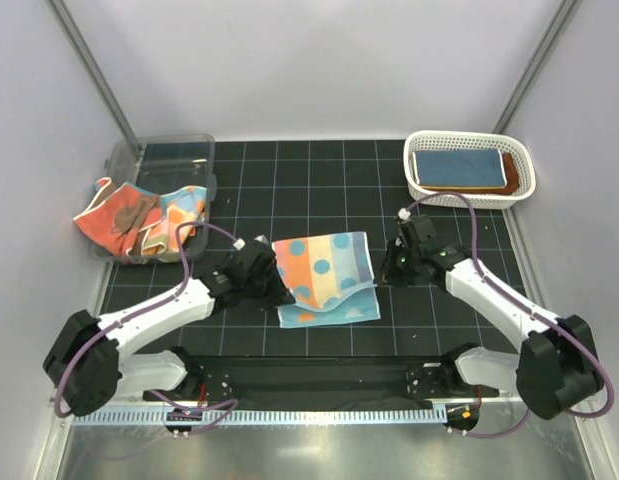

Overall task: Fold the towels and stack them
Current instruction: Fold the towel

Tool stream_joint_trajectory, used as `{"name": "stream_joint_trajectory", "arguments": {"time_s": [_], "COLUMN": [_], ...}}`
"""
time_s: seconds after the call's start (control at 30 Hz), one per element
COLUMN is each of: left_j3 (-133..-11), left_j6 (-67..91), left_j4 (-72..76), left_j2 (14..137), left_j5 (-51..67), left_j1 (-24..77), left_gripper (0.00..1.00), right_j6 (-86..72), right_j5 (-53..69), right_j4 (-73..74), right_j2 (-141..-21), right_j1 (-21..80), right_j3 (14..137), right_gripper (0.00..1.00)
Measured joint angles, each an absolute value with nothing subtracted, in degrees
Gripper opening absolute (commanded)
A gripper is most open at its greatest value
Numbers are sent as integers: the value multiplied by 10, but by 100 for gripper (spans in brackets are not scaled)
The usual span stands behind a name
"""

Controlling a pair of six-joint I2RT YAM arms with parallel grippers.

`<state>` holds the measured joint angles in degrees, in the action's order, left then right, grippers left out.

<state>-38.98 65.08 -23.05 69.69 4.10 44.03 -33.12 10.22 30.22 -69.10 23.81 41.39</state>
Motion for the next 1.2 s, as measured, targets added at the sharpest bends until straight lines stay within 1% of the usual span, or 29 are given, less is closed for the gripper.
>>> {"name": "stream_joint_trajectory", "arguments": {"time_s": [0.13, 0.27, 0.4, 0.6, 0.67, 0.7, 0.73, 0.83, 0.87, 0.9, 0.93, 0.97, 1.0, 1.03, 1.07, 1.1, 1.13, 1.17, 1.2], "left_j3": [-381, -316, -273, -264, -263, -263, -263, -264, -267, -273, -279, -287, -296, -304, -313, -322, -329, -336, -346], "left_j6": [651, 665, 682, 687, 686, 687, 686, 686, 685, 683, 678, 674, 671, 670, 666, 660, 654, 649, 647], "left_j4": [-243, -225, -198, -177, -176, -176, -176, -181, -188, -203, -221, -244, -265, -283, -302, -320, -335, -348, -363], "left_j2": [648, 638, 665, 678, 681, 681, 681, 680, 679, 677, 673, 669, 664, 659, 649, 638, 627, 616, 609], "left_j5": [29, 32, 44, 43, 43, 42, 41, 37, 33, 25, 17, 6, -4, -12, -23, -32, -39, -46, -51], "left_j1": [446, 451, 467, 469, 469, 469, 469, 469, 469, 470, 470, 470, 470, 470, 470, 470, 470, 469, 468], "left_gripper": [0, 0, 0, 0, 4, 8, 9, 8, 9, 18, 25, 22, 15, 15, 20, 30, 46, 50, 50], "right_j6": [-331, -336, -348, -362, -364, -365, -366, -373, -375, -376, -377, -377, -377, -377, -377, -378, -379, -379, -380], "right_j5": [99, 113, 146, 149, 150, 150, 150, 152, 152, 151, 150, 147, 144, 140, 138, 134, 130, 126, 124], "right_j4": [315, 301, 272, 229, 220, 216, 213, 211, 213, 217, 223, 230, 242, 257, 271, 286, 298, 309, 316], "right_j2": [-643, -608, -615, -650, -651, -651, -651, -637, -631, -621, -611, -601, -594, -588, -584, -580, -576, -574, -574], "right_j1": [238, 238, 243, 243, 243, 243, 243, 243, 243, 243, 243, 243, 243, 243, 243, 243, 243, 243, 243], "right_j3": [414, 348, 280, 254, 253, 253, 252, 249, 249, 249, 249, 249, 251, 256, 262, 269, 278, 288, 300], "right_gripper": [1, 1, 1, 1, 1, 1, 6, 17, 23, 26, 30, 34, 34, 36, 42, 45, 45, 45, 45]}}
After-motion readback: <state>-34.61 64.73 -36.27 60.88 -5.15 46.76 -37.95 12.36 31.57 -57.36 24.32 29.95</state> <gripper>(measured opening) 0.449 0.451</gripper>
